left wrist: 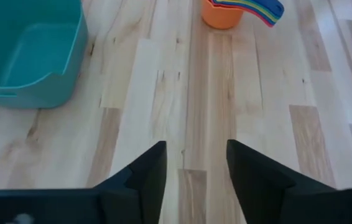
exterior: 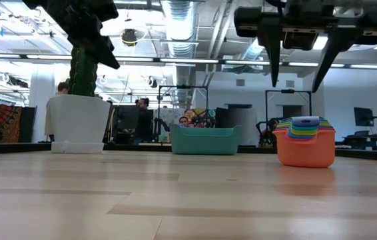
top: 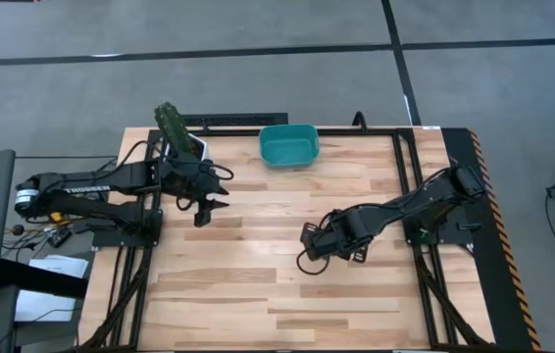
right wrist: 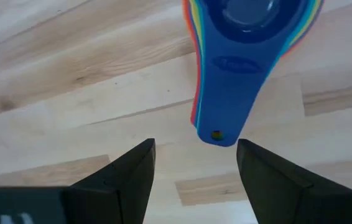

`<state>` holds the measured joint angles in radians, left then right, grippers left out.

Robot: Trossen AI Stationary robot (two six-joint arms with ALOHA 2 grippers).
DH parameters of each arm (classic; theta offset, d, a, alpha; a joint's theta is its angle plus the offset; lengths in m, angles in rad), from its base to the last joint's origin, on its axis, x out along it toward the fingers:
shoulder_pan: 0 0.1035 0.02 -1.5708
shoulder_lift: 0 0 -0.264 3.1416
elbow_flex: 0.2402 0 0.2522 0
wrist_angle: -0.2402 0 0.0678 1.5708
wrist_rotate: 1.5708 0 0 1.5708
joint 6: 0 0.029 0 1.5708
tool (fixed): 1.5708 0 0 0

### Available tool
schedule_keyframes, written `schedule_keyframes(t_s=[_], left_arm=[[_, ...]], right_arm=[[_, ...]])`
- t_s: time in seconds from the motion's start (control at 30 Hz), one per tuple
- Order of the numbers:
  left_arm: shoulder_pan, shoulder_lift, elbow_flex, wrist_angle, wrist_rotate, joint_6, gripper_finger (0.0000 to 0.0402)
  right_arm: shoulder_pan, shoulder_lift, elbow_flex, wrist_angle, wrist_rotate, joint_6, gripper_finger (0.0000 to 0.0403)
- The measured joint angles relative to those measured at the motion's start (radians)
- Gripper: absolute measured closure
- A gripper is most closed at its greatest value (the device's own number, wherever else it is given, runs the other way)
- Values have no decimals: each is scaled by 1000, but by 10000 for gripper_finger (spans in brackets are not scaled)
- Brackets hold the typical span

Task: Nest measuring cups in basket
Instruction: Put the stacked measuring cups into the blue bin

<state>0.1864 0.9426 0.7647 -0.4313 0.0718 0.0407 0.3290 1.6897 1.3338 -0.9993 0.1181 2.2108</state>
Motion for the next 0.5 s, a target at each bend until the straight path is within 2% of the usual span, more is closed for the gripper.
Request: schedule_keyframes(t_s=[0.23, 0.5], left_arm=[[0, 15, 0, 11, -2, 22, 217], [0, 27, 0, 30, -5, 38, 203]], right_arm=[[0, 5, 0, -40, -52, -42, 142], [-16, 62, -2, -30, -88, -31, 60]])
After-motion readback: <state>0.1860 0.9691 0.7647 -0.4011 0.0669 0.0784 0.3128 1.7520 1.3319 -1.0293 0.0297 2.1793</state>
